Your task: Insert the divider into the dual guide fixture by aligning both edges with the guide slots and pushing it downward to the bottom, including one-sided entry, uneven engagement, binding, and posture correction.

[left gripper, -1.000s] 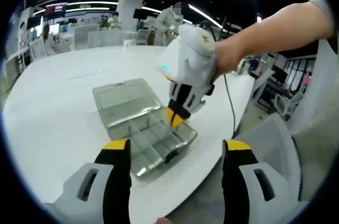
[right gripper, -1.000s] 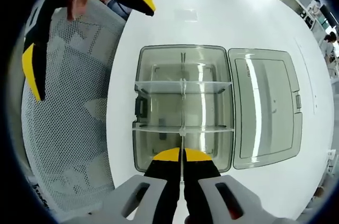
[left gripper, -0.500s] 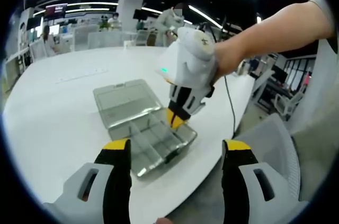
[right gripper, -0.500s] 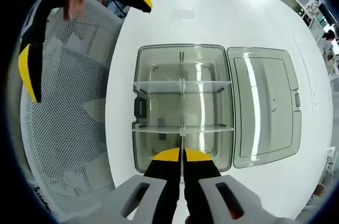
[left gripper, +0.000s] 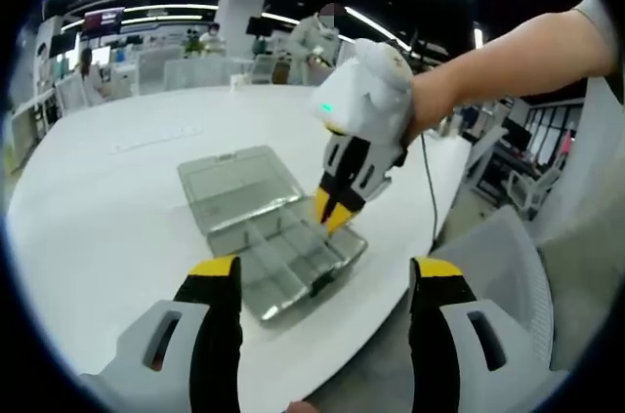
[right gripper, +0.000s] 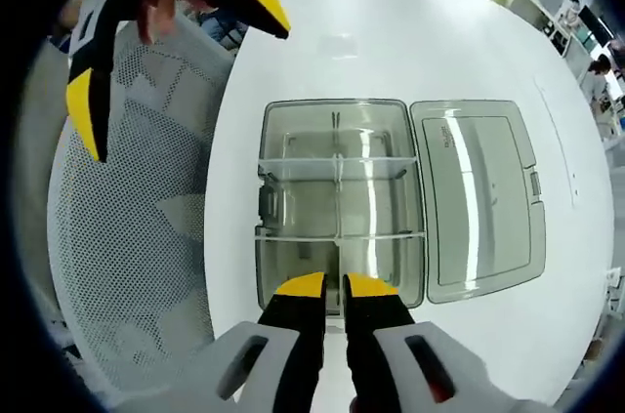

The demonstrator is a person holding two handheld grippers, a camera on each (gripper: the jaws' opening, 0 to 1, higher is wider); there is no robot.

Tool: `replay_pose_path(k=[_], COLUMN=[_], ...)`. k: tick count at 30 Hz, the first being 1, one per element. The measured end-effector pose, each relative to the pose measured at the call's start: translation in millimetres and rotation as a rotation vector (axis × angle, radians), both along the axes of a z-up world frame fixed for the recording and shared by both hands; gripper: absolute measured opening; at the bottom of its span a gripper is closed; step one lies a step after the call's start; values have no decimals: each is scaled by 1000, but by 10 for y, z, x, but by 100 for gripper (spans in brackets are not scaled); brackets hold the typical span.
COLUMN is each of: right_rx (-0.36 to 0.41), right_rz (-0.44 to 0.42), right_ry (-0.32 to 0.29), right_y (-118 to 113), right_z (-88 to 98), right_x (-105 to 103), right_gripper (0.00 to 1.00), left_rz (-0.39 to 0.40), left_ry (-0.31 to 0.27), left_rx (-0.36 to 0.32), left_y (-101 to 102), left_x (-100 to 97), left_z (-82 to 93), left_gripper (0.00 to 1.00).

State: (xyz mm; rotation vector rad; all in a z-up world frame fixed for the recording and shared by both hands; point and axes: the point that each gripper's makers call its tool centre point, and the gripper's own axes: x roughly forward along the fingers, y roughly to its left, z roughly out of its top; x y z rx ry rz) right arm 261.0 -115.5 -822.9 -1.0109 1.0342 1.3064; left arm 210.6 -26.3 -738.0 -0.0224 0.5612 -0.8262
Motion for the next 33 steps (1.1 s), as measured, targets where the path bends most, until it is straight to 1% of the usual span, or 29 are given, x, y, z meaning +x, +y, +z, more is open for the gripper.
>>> replay_pose_path(k=[7,10,12,16,19,24,28,33], right_rx=[47,95,101,142,199,251,310,355], right_rz=[-27,-39,-44,-66,-90,-116,-166,-190], right_ry=[-19,-19,-26,-35,-29,-42,-28,-34], right_y=[-73,-79,-101,-132,-135,-161,-168,-188], right_z=[118,189,213,262,296,330,359,378], right_x=[5,-27,-40,-82,-132,-179,-243,-323], right_gripper=[6,8,10,12,14,17,20,24], left_rz=[-2,-5,-10,-23,-30,-64,-80,-124], left_ry=[-11,-14,-13,-10,-10,0,7,9], left_rx=[20,34,45,73,87,129,153,193], left_y=[110,194,238,336,407,528,634,701], left_x=[49,65,64,63,50,-14,-48,-91], left_z=[65,77,74,63,66,13,-19,-70], left_gripper=[68,68,68,68,68,68,68,67])
